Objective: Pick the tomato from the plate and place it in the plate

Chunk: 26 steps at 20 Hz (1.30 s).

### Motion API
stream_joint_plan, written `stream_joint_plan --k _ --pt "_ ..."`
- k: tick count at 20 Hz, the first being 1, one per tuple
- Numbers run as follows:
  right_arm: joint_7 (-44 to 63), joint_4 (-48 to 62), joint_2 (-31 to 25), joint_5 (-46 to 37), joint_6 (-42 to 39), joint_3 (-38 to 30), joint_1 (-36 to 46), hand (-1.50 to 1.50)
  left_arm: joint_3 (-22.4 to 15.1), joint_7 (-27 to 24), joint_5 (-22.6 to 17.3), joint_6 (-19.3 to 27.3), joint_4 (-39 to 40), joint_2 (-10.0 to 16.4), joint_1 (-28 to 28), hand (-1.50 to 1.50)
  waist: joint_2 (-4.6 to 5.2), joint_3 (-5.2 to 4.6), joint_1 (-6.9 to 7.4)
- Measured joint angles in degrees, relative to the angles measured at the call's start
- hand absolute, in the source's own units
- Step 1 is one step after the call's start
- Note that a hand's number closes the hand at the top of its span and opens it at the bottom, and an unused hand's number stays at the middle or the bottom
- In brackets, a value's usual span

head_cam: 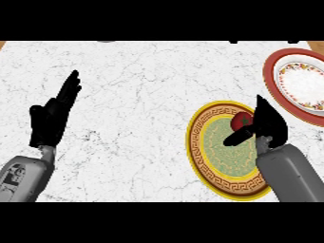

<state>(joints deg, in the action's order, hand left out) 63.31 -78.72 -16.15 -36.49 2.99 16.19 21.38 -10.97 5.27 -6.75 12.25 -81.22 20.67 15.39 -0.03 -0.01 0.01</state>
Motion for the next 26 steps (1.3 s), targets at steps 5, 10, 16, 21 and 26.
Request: stream_joint_plan --k 5,10,16,21,26 --pt "-2.1 1.3 0.8 -2.2 -0.6 -2.3 -0.8 1.50 1.6 -0.6 1.6 -1.2 -0.1 -1.0 -1.1 0.00 0.01 0.00 0.04" --pt "-4.0 2.9 1.2 -6.5 -0.1 -3.8 -0.9 1.50 2.8 0.2 3.4 -1.8 0.3 -2.6 -0.2 0.00 -0.04 -0.04 0.05" --pt "-4.8 3.1 3.1 -11.4 0.4 -5.4 -0.5 1.50 4.9 0.1 5.0 -3.6 1.2 -3.9 0.3 0.00 0.00 -0.02 0.02" --pt "-19.7 2.3 -8.4 -6.2 -2.8 -10.7 -5.5 1.50 5.5 0.3 4.9 -3.9 -0.2 -3.9 -1.5 0.00 0.01 0.13 -0.96" --pt "-38.7 4.4 -21.5 -0.8 -6.8 -15.8 -8.8 1.50 6.5 0.1 4.7 -3.4 -0.4 -3.4 -2.2 0.00 0.11 0.55 -2.88"
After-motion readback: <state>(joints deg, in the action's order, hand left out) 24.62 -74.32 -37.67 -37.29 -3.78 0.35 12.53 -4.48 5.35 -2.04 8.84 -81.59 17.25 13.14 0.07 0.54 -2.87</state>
